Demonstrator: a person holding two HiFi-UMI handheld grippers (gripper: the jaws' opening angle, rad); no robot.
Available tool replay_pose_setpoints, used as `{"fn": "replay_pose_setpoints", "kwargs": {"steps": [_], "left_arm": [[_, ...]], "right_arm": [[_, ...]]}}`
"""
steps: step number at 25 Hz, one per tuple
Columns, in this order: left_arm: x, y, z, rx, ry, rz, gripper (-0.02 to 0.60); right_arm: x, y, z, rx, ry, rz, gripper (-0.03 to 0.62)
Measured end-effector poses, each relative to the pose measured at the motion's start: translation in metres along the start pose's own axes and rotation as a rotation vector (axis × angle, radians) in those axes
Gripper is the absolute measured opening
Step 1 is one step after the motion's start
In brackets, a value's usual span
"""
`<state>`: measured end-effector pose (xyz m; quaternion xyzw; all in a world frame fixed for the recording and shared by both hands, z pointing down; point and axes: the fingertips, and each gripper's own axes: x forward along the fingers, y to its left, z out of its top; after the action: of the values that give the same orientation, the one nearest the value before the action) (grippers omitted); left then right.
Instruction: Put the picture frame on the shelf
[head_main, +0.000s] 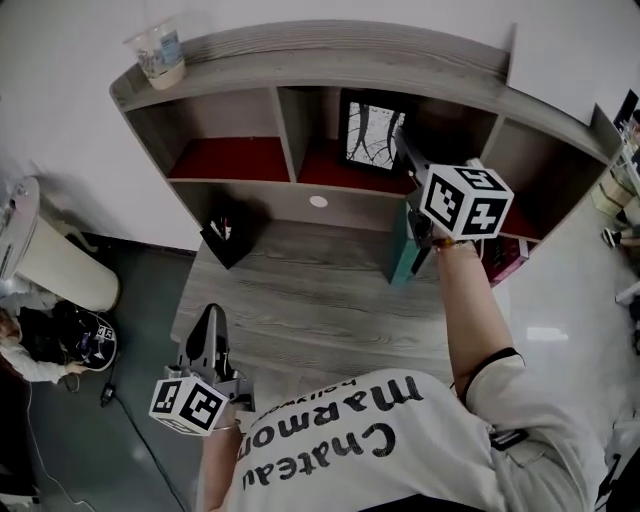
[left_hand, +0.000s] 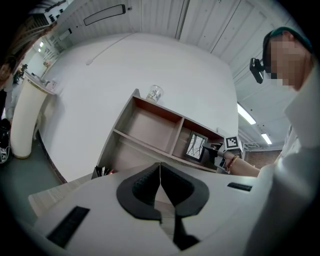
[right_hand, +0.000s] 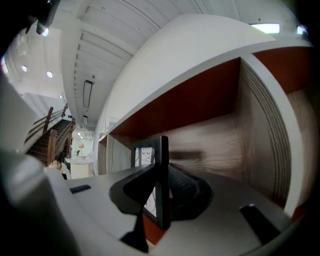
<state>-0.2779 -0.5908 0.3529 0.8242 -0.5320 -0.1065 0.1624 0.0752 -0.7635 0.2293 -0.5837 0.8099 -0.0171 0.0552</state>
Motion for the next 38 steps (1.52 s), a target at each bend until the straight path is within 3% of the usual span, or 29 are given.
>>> {"fn": "replay_pose_setpoints", "kwargs": {"steps": [11, 38], "left_arm": [[-0.009, 0.006, 0.011, 0.016, -0.014, 0.035, 0.018], [-0.025, 0.023, 0.019, 0.027, -0.016, 0.087, 0.018]], "right_arm": [[0.037, -0.022, -0.014, -0.012, 0.091, -0.024, 0.084], [0.059, -0.037, -0.012, 0.026, 0.099, -0.051, 0.094]]}}
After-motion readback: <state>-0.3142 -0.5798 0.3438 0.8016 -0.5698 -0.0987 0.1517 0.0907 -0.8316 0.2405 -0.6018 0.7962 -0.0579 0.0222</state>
